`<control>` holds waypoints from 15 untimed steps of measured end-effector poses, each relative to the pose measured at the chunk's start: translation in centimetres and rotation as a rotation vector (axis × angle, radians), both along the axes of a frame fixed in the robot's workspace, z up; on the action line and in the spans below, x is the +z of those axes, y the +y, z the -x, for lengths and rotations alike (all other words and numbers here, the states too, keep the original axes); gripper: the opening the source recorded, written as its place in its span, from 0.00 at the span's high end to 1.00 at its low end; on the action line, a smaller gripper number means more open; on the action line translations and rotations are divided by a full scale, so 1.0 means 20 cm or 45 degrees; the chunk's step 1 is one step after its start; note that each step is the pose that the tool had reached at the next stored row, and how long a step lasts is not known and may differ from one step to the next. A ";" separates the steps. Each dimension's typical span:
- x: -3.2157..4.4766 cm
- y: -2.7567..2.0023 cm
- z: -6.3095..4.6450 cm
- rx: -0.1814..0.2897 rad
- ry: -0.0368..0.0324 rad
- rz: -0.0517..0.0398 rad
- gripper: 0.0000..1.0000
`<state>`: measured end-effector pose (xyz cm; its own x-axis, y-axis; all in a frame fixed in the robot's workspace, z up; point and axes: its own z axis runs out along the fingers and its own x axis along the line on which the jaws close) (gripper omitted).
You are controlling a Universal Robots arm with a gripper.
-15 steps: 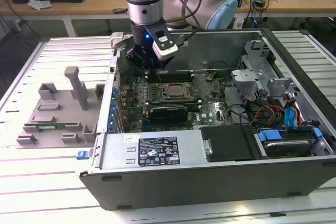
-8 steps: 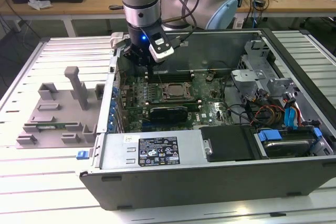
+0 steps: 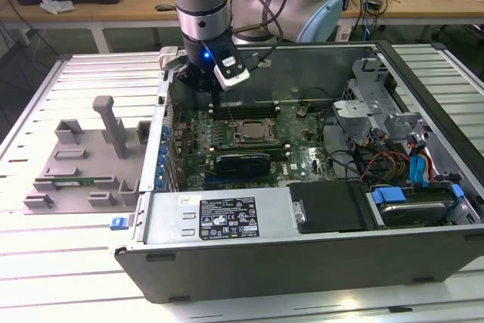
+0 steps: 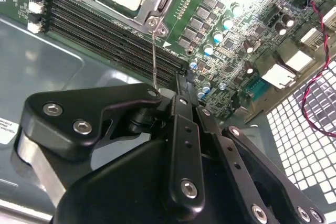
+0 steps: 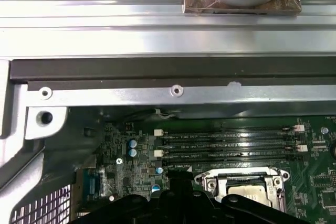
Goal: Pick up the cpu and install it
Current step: 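Install the first cpu locking lever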
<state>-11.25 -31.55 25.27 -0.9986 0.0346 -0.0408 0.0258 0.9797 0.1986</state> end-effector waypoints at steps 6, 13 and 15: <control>0.000 0.000 -0.04 0.000 0.0000 -0.001 0.89; -0.004 0.000 -0.22 -0.005 0.0001 -0.001 0.89; -0.003 0.000 -0.23 -0.006 0.0002 -0.001 0.89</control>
<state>-6.69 -31.56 25.20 -0.9984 0.0389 -0.0406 0.0301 0.9795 0.1992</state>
